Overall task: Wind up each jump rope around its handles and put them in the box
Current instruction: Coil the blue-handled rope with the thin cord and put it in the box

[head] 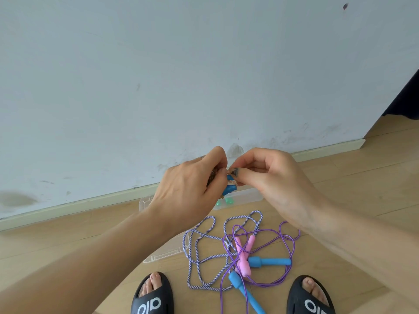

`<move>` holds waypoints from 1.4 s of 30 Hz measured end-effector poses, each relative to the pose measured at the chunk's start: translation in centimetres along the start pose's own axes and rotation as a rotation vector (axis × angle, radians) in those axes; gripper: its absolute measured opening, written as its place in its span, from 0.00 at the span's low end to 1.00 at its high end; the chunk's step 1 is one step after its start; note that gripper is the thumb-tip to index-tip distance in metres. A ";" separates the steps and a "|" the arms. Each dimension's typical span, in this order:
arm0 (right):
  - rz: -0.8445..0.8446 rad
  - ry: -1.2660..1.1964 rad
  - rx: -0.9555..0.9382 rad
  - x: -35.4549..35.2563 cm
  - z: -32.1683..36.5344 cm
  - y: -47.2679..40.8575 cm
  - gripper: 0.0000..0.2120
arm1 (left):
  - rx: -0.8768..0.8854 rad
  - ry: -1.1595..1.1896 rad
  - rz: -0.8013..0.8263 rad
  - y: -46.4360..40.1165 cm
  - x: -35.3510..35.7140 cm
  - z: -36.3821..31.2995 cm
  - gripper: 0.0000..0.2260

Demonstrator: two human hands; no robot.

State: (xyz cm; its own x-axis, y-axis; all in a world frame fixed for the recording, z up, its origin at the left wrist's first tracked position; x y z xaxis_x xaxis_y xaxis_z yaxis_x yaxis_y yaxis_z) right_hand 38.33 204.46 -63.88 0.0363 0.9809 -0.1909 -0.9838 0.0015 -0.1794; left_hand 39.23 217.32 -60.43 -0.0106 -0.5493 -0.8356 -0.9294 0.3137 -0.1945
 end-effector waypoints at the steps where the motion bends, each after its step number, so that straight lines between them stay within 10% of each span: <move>1: 0.004 0.002 -0.008 0.0 0.1 0.0 0.04 | -0.006 0.004 0.006 0.0 0.0 0.0 0.05; 23: 0.044 -0.341 0.070 1.0 -0.2 0.1 0.08 | -0.063 0.228 0.235 -0.4 1.2 0.6 0.07; 42: 0.028 -0.554 0.278 1.9 -1.8 0.2 0.09 | 0.015 0.093 0.129 -0.4 0.3 0.1 0.06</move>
State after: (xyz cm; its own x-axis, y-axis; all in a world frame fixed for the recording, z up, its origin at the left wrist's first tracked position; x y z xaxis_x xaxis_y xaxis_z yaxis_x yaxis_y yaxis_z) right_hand 38.55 205.99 -66.06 -0.0136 0.9364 0.3507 -0.9947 -0.0485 0.0909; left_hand 39.60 217.11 -60.66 -0.1641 -0.5732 -0.8028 -0.9126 0.3972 -0.0970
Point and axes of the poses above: each hand's wrist, its own y-axis away from the middle knuckle, its own x-axis out of the palm, z = x × y, the point moved 10 cm from there along -y, towards the middle knuckle, and after that the axes turned 14 degrees about -x, right-handed, at the moved point
